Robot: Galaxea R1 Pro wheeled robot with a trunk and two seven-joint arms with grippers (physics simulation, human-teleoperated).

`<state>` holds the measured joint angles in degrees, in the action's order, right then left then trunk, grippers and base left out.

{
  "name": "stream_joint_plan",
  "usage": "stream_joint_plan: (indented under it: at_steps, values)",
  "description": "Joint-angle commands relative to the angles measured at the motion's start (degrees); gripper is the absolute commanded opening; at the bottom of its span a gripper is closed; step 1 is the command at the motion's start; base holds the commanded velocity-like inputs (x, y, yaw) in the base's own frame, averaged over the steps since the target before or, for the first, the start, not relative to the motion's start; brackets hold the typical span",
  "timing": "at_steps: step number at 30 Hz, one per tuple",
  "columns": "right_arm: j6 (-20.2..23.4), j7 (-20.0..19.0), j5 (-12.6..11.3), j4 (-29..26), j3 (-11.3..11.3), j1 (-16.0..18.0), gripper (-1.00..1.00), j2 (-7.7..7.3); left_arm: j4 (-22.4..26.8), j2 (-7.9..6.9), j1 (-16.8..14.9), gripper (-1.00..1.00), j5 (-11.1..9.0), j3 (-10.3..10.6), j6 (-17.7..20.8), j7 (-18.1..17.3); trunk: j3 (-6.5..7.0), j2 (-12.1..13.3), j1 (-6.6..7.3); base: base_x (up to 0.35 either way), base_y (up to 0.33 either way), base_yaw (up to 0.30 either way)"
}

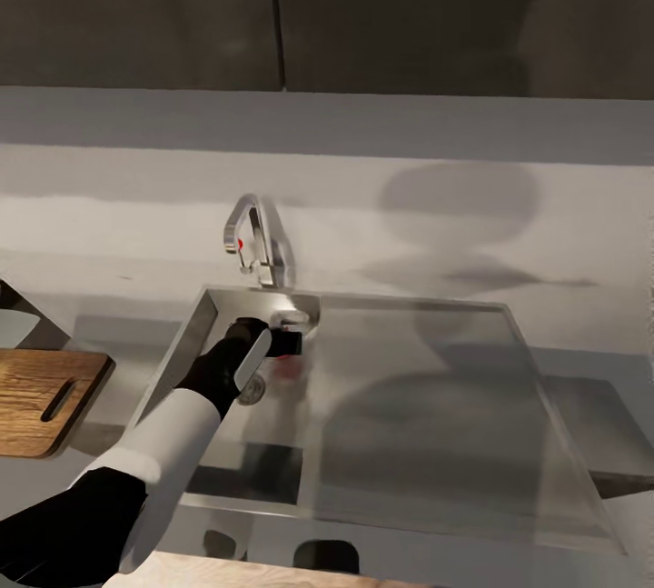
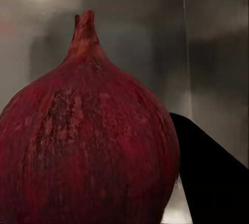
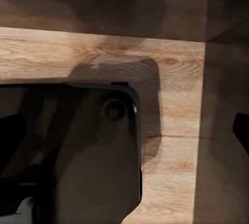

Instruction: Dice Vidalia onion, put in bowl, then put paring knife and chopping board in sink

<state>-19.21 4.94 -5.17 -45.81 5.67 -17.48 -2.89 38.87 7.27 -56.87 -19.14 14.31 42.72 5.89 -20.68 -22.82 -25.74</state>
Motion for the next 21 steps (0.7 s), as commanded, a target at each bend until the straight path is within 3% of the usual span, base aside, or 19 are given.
stream_joint_plan:
  at_steps: [1, 7, 12, 15, 16, 21]
  values:
    - [-0.12, 0.42, -0.54, -0.07, 0.40, -0.01, 1.00, -0.10, 1.33, -0.06, 0.05, -1.00, -0.55, 0.19, 0.32, 0.56, 0.00, -0.09, -0.04, 0.000, 0.000, -0.104]
    - [-0.12, 0.42, -0.54, -0.04, 0.40, -0.01, 1.00, -0.10, 9.10, -1.38, 2.02, -1.00, -0.55, 0.19, 1.04, 0.61, 0.51, -0.09, -0.04, 0.000, 0.000, -0.093]
    - [-0.12, 0.42, -0.42, 0.01, 0.40, -0.01, 1.00, -0.10, 21.86, -3.59, 8.82, -1.00, -0.32, 0.14, 4.03, 0.61, 0.94, -0.09, -0.04, 0.000, 0.000, -0.089]
    - [-0.12, 0.42, -0.41, 0.01, 0.40, -0.01, 1.00, -0.10, 28.88, -6.53, 12.21, -1.00, -0.23, 0.11, 7.92, 0.61, 1.20, -0.09, -0.04, -0.002, 0.000, -0.089]
    - [-0.12, 0.42, -0.39, 0.01, 0.40, -0.01, 1.00, -0.10, 31.81, -8.35, 13.41, -1.00, -0.22, 0.11, 9.19, 0.61, 1.28, -0.09, -0.04, -0.063, 0.000, -0.089]
    - [-0.12, 0.46, -0.40, 0.01, 0.40, -0.01, 1.00, -0.03, 38.28, -12.80, 16.51, -1.00, -0.26, -0.04, 10.50, 0.61, 1.71, -0.09, -0.04, -0.197, 0.000, -0.077]
